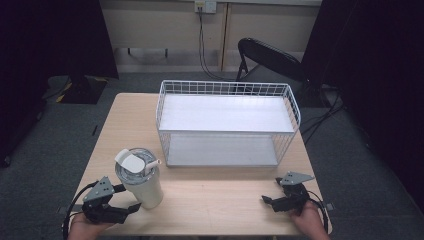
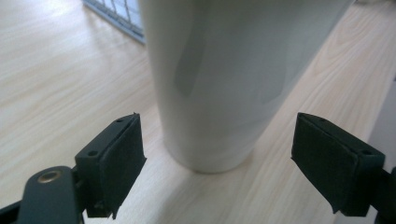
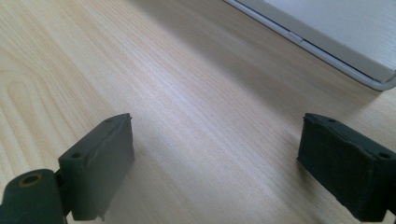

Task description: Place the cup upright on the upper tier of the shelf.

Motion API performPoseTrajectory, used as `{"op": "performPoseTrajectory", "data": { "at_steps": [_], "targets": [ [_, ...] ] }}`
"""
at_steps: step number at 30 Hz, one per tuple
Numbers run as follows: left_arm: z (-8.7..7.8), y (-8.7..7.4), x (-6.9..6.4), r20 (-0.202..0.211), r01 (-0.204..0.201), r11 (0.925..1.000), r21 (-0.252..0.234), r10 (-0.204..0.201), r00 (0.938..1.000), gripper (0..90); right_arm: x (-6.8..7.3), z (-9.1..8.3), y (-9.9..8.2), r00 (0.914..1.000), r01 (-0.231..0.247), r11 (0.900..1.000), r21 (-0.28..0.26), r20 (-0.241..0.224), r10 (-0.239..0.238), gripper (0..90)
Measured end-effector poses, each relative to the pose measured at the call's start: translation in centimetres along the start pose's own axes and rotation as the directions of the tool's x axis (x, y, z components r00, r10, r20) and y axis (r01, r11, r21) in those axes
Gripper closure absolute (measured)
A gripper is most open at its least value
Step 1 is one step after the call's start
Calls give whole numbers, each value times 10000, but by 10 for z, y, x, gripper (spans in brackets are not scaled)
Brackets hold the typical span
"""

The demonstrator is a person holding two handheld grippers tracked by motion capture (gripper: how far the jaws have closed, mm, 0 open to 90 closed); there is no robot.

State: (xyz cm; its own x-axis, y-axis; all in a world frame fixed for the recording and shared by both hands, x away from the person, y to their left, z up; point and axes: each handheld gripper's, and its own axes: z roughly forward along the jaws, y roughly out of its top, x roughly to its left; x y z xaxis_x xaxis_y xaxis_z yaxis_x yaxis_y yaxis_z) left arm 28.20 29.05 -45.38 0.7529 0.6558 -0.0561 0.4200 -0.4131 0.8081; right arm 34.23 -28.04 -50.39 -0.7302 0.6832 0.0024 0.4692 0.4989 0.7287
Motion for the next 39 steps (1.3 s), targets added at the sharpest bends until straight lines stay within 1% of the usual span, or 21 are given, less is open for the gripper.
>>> {"op": "performPoseTrajectory", "data": {
  "at_steps": [2, 4, 6, 7, 8, 10, 11, 16, 17, 18, 20, 21, 22, 25, 26, 27, 29, 30, 34, 36, 39],
  "targets": [
    [0, 2, -1, -52, -36, 10000, 1, 36, 10000, 163, 0, 0, 0, 10000, 1, 10000, -2, 0, -1, 98],
    [0, 4, -3, -10, -153, 9999, 35, 153, 9999, 161, 0, 0, 0, 10000, 0, 10000, -1, 0, 0, 98],
    [-1, 9, -4, 90, -119, 9997, -206, 121, 9999, 161, 0, 0, 0, 10000, 2, 10000, -2, 1, -2, 98],
    [-1, 9, -4, 90, -119, 9997, -206, 121, 9999, 159, 0, 0, 0, 10000, 2, 10000, -2, 1, -2, 98],
    [-2, 11, -4, 130, -112, 9993, -366, 117, 9998, 160, 0, 0, 0, 10000, 1, 10000, 0, 0, -1, 98],
    [-2, 13, -4, 174, -91, 9993, -376, 98, 9998, 160, 0, 0, 0, 10000, -1, 10000, 0, 1, 1, 98],
    [-3, 14, -4, 104, -130, 9990, -427, 135, 9999, 158, 0, 0, 0, 10000, 1, 10000, 0, 1, -1, 98],
    [-2, 16, -4, 236, 87, 9969, -788, -69, 9997, 158, 0, 0, 0, 10000, 1, 10000, 1, 0, -1, 98],
    [-2, 17, -4, 189, 81, 9964, -840, -65, 9998, 156, 0, 0, 0, 10000, 2, 10000, -1, 1, -2, 98],
    [-1, 17, -3, 198, 162, 9954, -945, -144, 9997, 155, 0, 0, 0, 10000, 1, 10000, 0, 1, -1, 98],
    [0, 17, -3, 144, 176, 9952, -959, -163, 9998, 158, 0, 0, 0, 10000, 0, 10000, 0, 1, 0, 98],
    [1, 18, -2, 186, 298, 9937, -1077, -279, 9994, 156, 0, 0, 0, 10000, 1, 10000, 1, 1, -1, 98],
    [2, 19, -2, 136, 224, 9931, -1155, -210, 9997, 154, 0, 0, 0, 10000, 2, 10000, 0, 2, -2, 98],
    [3, 20, -3, 125, 239, 9914, -1285, -224, 9997, 142, 0, 0, 0, 10000, 2, 10000, -1, 2, -2, 98],
    [4, 21, -2, 172, 317, 9898, -1389, -296, 9994, 129, 0, 0, 0, 10000, 2, 10000, 0, 1, -2, 98],
    [4, 21, -2, 172, 317, 9898, -1389, -296, 9994, 123, 0, 0, 0, 10000, 2, 10000, 0, 1, -2, 98],
    [7, 21, -2, 227, 514, 9880, -1456, -486, 9986, 117, 0, 0, 0, 10000, 1, 10000, 0, 2, -1, 98],
    [9, 22, -2, 215, 448, 9883, -1461, -421, 9989, 113, 0, 0, 0, 10000, 1, 10000, 0, 1, -1, 98],
    [14, 24, -2, 199, 435, 9870, -1545, -409, 9990, 96, 0, 0, 0, 10000, -1, 10000, 0, 1, 1, 98],
    [15, 25, -2, 208, 437, 9837, -1745, -407, 9990, 89, 0, 0, 0, 10000, 0, 10000, -1, 1, 0, 98],
    [16, 24, -1, 279, 367, 9818, -1863, -320, 9991, 86, 0, 0, 0, 10000, 2, 10000, -1, 1, -2, 98]
  ]
}}
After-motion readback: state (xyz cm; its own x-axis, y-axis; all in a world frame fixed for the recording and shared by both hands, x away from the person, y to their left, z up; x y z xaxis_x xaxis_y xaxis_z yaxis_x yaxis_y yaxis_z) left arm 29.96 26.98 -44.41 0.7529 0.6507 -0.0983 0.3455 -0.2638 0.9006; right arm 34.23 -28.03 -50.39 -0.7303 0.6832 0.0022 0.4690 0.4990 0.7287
